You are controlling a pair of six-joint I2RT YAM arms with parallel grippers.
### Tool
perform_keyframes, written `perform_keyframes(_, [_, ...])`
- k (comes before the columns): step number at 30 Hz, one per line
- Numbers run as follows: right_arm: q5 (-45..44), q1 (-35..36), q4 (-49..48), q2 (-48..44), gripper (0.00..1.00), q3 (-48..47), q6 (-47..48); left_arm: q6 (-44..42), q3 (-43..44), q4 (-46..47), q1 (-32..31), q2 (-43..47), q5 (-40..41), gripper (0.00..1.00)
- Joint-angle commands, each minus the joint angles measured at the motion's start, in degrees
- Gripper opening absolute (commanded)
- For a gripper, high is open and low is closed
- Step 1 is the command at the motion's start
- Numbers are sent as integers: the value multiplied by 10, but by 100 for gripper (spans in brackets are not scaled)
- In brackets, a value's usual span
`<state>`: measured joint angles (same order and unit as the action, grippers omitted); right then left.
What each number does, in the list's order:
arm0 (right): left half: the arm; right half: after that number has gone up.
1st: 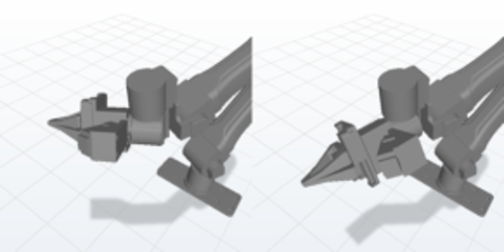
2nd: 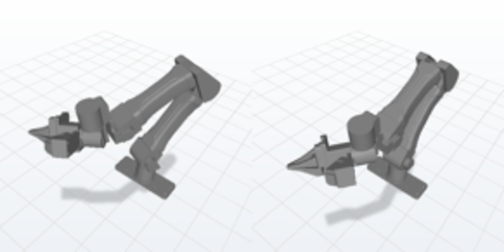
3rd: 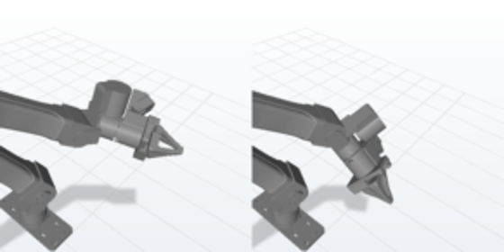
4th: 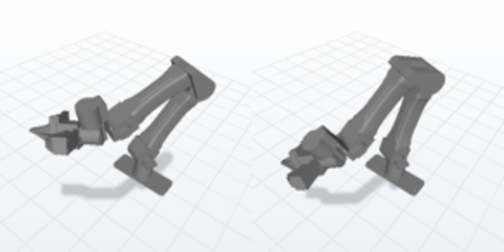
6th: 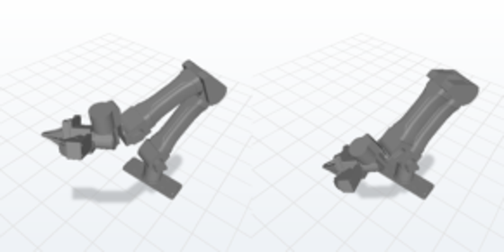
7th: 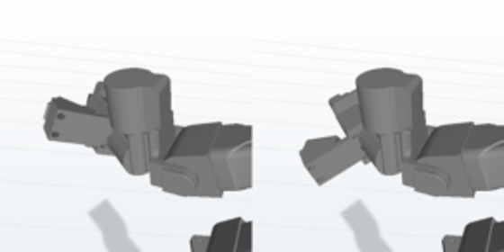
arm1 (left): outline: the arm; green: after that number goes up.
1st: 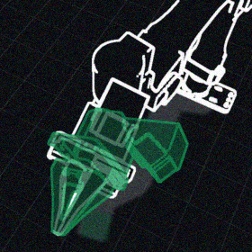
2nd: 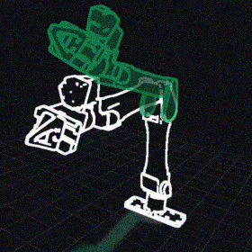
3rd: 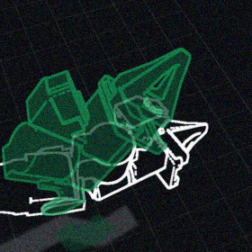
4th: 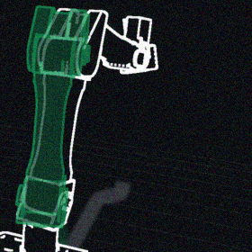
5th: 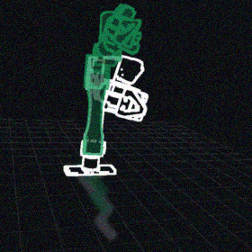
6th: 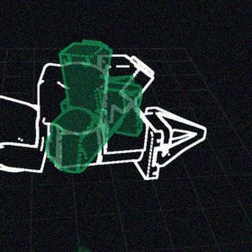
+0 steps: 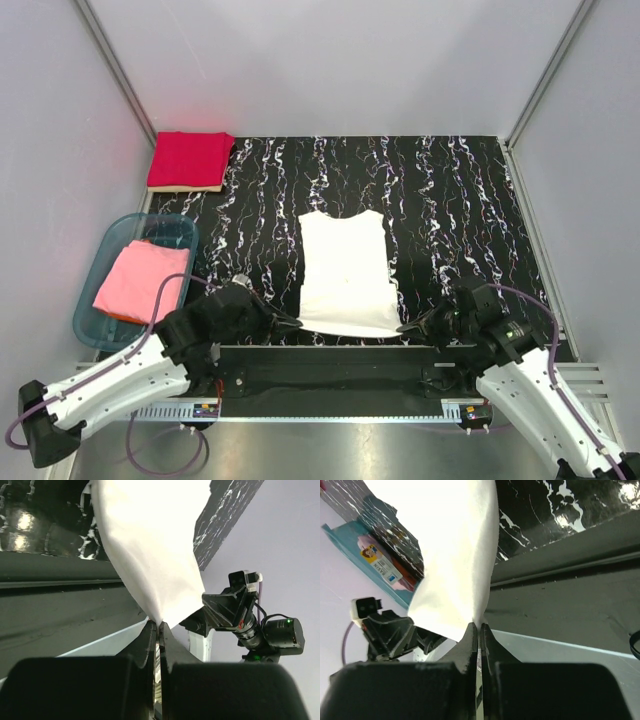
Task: Fold and stack the t-shirts
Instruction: Fold the tshirt
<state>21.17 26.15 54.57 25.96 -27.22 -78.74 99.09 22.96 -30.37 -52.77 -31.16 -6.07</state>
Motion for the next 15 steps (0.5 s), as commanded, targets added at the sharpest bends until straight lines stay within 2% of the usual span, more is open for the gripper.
perform_keyframes(1, [-8, 3, 38, 15, 0, -56, 31, -16, 80, -21, -5, -50, 55, 0])
perform_keyframes(5, [-42, 2, 15, 90, 0, -123, 93, -54, 145, -18, 1, -117, 85, 0])
perform_keyframes(8, [-45, -17, -10, 196, 0, -184, 154, -97, 186, -4, 33, -161, 81, 0])
perform_keyframes(12, [27, -104, -78, 301, 0, -237, 213, -167, 241, 10, 99, -225, 63, 0])
perform_keyframes(15, [86, -141, -130, 389, 0, -269, 229, -198, 264, 29, 160, -271, 29, 0])
